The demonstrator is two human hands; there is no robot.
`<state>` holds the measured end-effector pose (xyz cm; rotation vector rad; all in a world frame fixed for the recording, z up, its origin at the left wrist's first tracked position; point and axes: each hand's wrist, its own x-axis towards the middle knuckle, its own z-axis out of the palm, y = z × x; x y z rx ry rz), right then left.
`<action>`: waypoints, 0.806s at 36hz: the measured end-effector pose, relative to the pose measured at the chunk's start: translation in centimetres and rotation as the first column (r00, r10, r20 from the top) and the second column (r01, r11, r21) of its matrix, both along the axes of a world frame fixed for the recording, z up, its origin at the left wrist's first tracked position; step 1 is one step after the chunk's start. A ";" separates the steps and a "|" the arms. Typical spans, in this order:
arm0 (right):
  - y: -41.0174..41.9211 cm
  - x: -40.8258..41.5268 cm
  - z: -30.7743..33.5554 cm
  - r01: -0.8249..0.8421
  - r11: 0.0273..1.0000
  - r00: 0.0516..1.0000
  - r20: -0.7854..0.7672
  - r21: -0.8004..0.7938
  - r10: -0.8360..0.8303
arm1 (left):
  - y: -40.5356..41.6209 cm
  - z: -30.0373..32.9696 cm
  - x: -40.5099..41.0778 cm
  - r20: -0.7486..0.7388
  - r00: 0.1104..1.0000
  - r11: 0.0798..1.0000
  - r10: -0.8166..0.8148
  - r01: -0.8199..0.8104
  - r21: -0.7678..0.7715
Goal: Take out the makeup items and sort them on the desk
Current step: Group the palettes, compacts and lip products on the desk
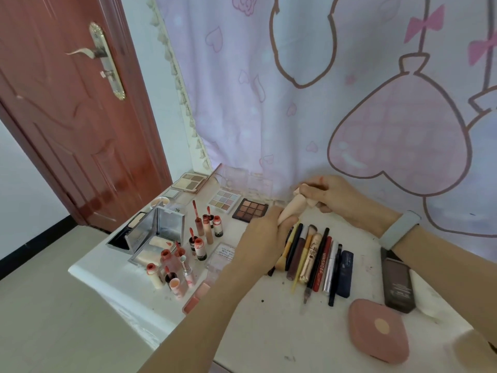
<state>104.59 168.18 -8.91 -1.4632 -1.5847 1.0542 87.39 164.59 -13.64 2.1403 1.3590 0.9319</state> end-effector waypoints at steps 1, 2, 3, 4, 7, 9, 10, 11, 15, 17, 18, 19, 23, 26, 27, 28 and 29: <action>-0.4 0.2 0.2 -0.040 0.998 0.999 0.015 0.046 0.039 | -0.3 0.3 -0.1 0.044 0.999 1.000 -0.008 0.009 -0.021; -0.8 0.2 0.4 -0.084 0.994 0.996 0.002 0.068 0.084 | -0.4 0.6 -0.1 0.076 0.997 0.999 -0.005 0.008 -0.033; -1.1 0.4 0.4 -0.121 0.990 0.991 -0.056 0.067 0.124 | -0.5 0.8 -0.2 0.091 0.996 0.999 0.001 0.003 -0.042; -1.4 0.5 0.5 -0.136 0.990 0.978 -0.151 0.045 0.142 | -0.5 0.9 -0.3 0.086 0.996 0.999 0.009 -0.005 -0.050; -1.6 0.7 0.8 -0.063 0.998 0.908 -0.417 -0.024 0.047 | -0.6 0.9 -0.8 0.037 0.999 0.998 0.015 -0.013 -0.060; -1.4 0.6 0.9 0.006 0.997 0.916 -0.400 -0.074 -0.036 | -0.7 0.7 -1.1 0.013 1.000 0.999 -0.001 0.002 -0.049; -1.3 0.6 0.8 0.027 0.995 0.951 -0.305 -0.099 -0.056 | -0.8 0.6 -1.2 0.001 1.000 0.999 -0.007 0.007 -0.044; -1.3 0.7 0.8 0.033 0.993 0.984 -0.170 -0.114 -0.052 | -0.9 0.6 -1.3 -0.008 1.000 0.999 -0.013 0.013 -0.040; -1.4 0.6 0.6 -0.071 0.987 0.995 0.065 -0.145 0.081 | -0.7 0.9 -1.8 -0.035 0.999 0.999 -0.011 0.010 -0.034; -1.3 0.6 0.8 -0.097 0.991 0.992 0.077 -0.087 0.104 | -0.5 1.2 -2.1 -0.023 1.000 0.997 -0.017 0.015 -0.081; -1.2 0.7 1.1 -0.093 0.995 0.991 0.096 -0.041 0.096 | -0.5 1.5 -2.2 0.004 1.000 0.993 -0.015 0.015 -0.121; -1.0 0.7 1.3 -0.074 0.997 0.990 0.119 0.013 0.072 | -0.4 1.7 -2.3 0.052 0.999 0.985 0.001 0.008 -0.174; 0.3 1.4 1.7 0.070 0.989 0.994 0.075 0.131 -0.080 | 0.8 2.1 -2.8 0.226 0.960 0.911 0.162 -0.058 -0.409; 1.2 1.7 1.0 0.197 0.975 0.980 0.001 0.107 -0.198 | 2.1 1.6 -2.6 0.165 0.964 0.891 0.210 -0.119 -0.439; 1.5 1.7 0.6 0.226 0.970 0.974 -0.006 0.089 -0.226 | 2.6 1.4 -2.3 0.148 0.967 0.886 0.209 -0.123 -0.447; 1.6 1.6 0.1 0.248 0.966 0.969 0.000 0.071 -0.248 | 3.0 1.1 -1.9 0.125 0.971 0.882 0.205 -0.127 -0.455; 1.8 1.6 -0.4 0.262 0.963 0.965 0.014 0.055 -0.264 | 3.4 0.8 -1.5 0.094 0.975 0.878 0.203 -0.138 -0.459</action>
